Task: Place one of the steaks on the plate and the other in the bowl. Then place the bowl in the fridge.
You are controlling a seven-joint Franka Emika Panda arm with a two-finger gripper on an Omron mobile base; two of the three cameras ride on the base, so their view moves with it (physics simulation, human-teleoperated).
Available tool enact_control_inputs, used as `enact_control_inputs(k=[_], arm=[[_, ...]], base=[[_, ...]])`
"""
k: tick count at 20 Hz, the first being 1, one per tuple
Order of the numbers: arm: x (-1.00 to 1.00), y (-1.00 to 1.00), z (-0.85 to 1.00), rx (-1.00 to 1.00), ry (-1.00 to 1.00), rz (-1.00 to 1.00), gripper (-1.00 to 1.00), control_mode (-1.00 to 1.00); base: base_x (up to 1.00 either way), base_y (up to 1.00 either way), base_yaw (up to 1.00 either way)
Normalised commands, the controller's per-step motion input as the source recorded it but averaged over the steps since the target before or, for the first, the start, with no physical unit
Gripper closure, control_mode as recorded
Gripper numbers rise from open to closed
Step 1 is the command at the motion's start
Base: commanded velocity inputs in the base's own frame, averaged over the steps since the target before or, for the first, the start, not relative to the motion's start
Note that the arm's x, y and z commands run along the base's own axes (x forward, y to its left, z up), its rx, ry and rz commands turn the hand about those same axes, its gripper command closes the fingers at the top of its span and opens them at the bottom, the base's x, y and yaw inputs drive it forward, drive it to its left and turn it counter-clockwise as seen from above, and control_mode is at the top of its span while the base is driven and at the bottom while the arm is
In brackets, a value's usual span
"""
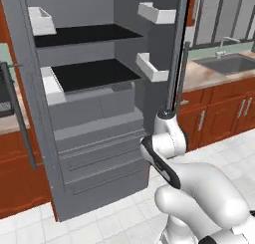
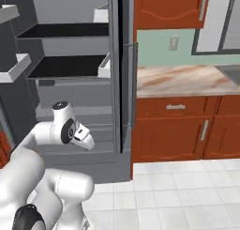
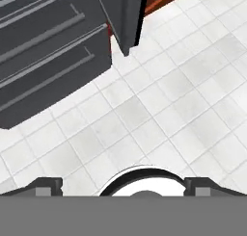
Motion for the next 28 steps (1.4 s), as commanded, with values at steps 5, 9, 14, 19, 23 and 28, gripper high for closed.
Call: enact_control_inputs(k=[5, 9, 14, 19, 23, 28], arm=[[0.0, 0.0, 0.0, 0.0, 0.0, 0.0, -1.0, 1.0], [0.0, 0.0, 0.0, 0.0, 0.0, 0.0, -1.0, 1.0], [0.0, 0.0, 0.0, 0.0, 0.0, 0.0, -1.0, 1.0], [0.0, 0.0, 0.0, 0.0, 0.0, 0.0, -1.0, 1.0], [0.0, 0.0, 0.0, 0.0, 0.0, 0.0, -1.0, 1.0], [0.0, 0.0, 0.0, 0.0, 0.0, 0.0, -1.0, 1.0]], base=[[-0.01, -0.34, -0.8], [0.04, -0.51, -0.85], [0.03, -0.53, -0.88], [0.36, -0.26, -0.8], [0.82, -0.43, -0.63], [1.0, -0.48, -0.26]])
